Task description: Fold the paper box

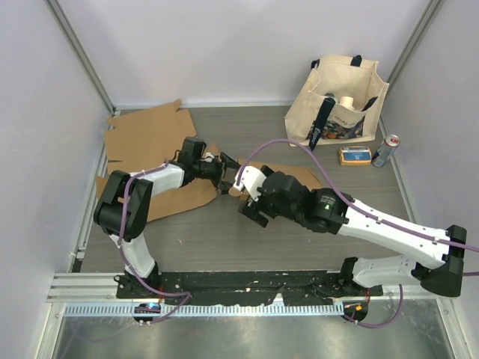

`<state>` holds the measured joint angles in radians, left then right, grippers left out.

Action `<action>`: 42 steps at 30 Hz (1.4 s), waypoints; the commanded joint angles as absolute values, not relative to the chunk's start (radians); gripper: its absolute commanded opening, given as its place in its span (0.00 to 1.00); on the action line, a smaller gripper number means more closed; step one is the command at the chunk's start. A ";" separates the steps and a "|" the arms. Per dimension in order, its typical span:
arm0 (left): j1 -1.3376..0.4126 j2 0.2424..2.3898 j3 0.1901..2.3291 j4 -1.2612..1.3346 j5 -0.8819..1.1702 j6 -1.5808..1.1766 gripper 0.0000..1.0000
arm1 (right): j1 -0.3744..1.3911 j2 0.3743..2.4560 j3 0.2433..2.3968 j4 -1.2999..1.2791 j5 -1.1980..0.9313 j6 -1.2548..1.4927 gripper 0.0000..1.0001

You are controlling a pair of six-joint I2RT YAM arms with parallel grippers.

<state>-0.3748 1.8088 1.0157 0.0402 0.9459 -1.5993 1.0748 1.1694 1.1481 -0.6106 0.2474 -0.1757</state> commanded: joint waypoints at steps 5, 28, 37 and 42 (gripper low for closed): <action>-0.376 1.692 0.988 0.064 1.003 -1.692 0.34 | 1.152 1.213 1.132 -0.592 0.468 -0.379 0.88; -0.379 1.595 0.913 0.066 1.017 -1.687 0.28 | 1.158 1.252 0.897 -0.081 0.667 -0.643 0.89; -0.379 1.565 0.917 0.098 1.014 -1.640 0.41 | 1.158 1.206 0.890 -0.087 0.640 -0.623 0.63; -0.371 1.494 0.862 0.181 0.950 -1.576 0.64 | 1.158 1.178 0.954 -0.256 0.589 -0.551 0.52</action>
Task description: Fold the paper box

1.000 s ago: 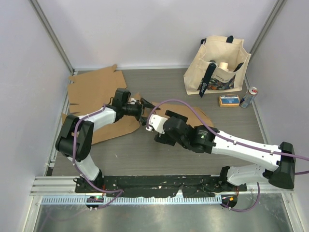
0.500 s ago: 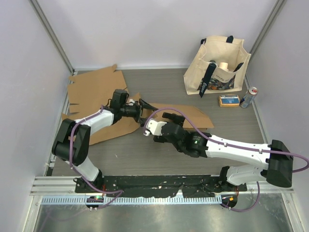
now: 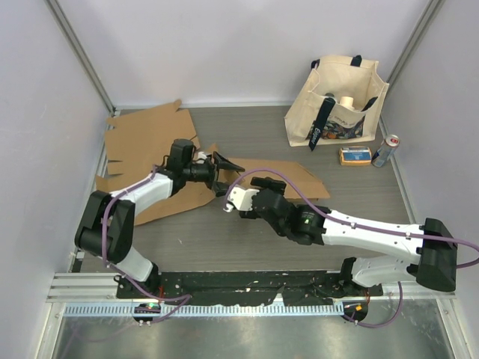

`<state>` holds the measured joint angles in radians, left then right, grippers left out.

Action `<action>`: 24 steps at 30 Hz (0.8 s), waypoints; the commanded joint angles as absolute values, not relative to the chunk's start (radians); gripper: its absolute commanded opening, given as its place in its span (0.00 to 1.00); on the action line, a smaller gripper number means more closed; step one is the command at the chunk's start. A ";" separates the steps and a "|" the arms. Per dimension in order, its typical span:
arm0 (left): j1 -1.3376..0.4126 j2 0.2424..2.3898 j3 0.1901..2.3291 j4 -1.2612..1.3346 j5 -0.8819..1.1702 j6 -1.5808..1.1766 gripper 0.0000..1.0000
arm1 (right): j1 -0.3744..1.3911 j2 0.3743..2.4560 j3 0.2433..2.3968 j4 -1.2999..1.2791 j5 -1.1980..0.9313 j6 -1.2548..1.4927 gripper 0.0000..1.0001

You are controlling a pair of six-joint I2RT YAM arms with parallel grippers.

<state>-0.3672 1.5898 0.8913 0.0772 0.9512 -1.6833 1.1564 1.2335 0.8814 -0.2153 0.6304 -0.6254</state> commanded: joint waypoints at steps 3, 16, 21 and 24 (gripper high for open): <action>-0.364 1.437 0.827 0.210 0.896 -1.513 0.73 | 1.157 1.175 1.018 -0.387 0.551 -0.494 0.50; -0.364 1.151 0.903 -0.466 0.524 -0.836 0.88 | 1.152 1.223 1.340 -0.840 0.494 -0.328 0.43; -0.364 0.938 0.832 -0.598 0.223 -0.722 0.88 | 1.152 1.241 1.428 -1.003 0.476 -0.252 0.41; -0.364 0.835 0.779 -0.629 0.121 -0.729 0.90 | 1.151 1.244 1.457 -1.061 0.453 -0.226 0.41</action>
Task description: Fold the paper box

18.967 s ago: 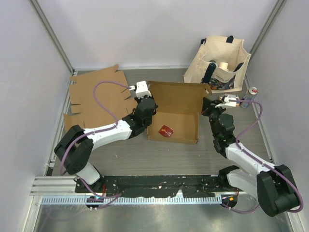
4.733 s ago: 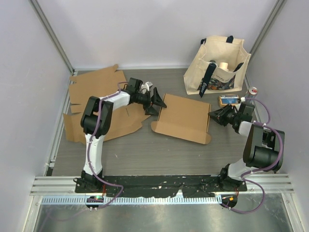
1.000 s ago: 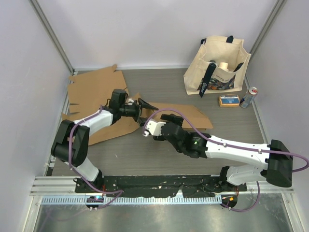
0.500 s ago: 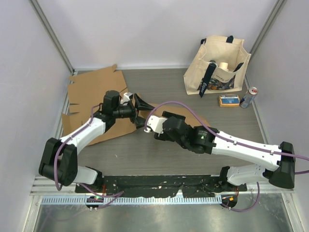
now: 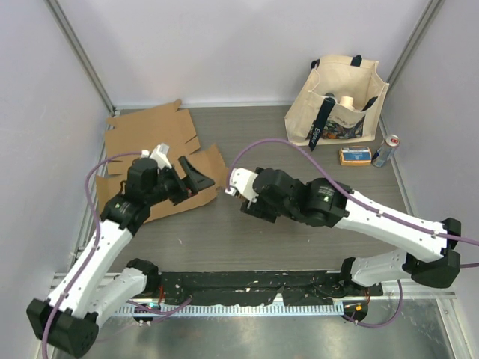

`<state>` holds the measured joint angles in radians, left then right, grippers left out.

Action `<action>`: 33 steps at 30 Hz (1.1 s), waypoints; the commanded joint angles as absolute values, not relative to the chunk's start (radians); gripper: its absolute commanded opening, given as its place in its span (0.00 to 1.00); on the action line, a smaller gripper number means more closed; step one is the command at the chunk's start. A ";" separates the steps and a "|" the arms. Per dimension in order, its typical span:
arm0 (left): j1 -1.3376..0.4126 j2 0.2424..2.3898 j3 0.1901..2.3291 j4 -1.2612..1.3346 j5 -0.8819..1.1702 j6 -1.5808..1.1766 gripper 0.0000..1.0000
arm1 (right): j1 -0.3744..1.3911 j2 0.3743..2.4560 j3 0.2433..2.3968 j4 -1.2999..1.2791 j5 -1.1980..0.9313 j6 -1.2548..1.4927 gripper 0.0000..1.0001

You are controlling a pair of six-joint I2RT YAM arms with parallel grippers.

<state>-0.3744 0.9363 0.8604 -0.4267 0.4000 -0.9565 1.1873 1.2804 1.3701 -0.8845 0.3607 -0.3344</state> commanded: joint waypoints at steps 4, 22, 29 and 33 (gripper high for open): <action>-0.364 0.810 0.742 -0.571 0.150 -0.791 0.91 | 1.150 1.227 1.422 -1.007 0.439 -0.239 0.41; -0.364 0.661 0.604 -0.321 0.289 -0.753 0.84 | 1.043 1.518 1.638 -1.212 0.014 -0.130 0.41; -0.364 0.575 0.568 -0.351 0.232 -0.761 0.81 | 1.037 1.710 1.738 -1.206 -0.012 -0.182 0.46; -0.362 0.542 0.540 -0.357 0.224 -0.767 0.81 | 1.037 1.758 1.729 -1.160 -0.005 -0.225 0.56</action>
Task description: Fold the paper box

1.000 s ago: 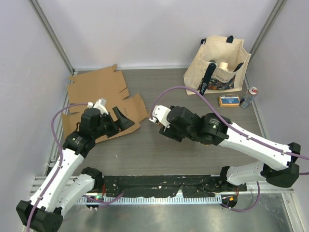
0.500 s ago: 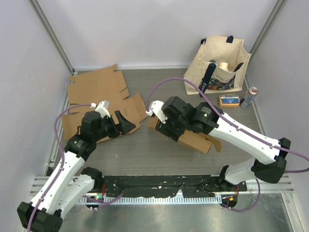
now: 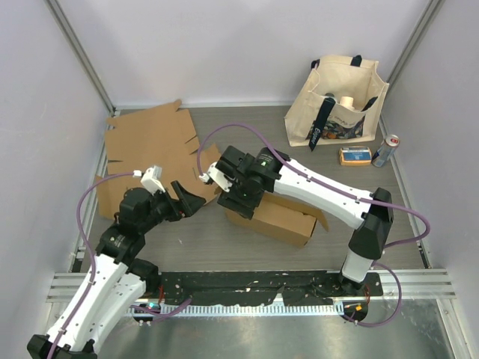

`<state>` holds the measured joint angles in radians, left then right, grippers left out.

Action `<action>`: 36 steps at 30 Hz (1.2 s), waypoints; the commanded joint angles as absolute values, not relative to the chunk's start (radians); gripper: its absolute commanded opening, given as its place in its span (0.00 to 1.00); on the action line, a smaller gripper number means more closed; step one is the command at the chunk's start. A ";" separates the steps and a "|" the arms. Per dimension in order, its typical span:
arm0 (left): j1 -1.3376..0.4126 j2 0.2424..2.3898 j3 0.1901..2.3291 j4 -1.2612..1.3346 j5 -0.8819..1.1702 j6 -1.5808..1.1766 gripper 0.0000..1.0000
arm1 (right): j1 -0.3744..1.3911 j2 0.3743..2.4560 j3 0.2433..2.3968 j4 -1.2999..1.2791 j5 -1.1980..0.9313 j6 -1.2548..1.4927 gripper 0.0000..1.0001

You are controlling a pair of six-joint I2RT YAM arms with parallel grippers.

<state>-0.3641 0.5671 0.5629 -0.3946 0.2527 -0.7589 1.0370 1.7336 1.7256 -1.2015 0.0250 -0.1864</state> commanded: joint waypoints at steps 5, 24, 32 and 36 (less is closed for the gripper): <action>-0.362 0.583 0.528 -0.304 0.310 -0.770 0.81 | 1.031 1.717 1.660 -1.060 0.045 -0.242 0.75; -0.362 0.985 0.894 -0.276 0.547 -0.574 0.82 | 0.963 1.496 1.549 -0.931 0.037 -0.181 0.94; -0.390 1.048 0.957 -0.293 0.603 -0.479 0.65 | 0.960 1.418 1.444 -0.916 0.034 -0.172 0.94; -0.425 1.045 0.977 -0.346 0.585 -0.427 0.63 | 0.959 1.379 1.407 -0.888 0.020 -0.164 0.94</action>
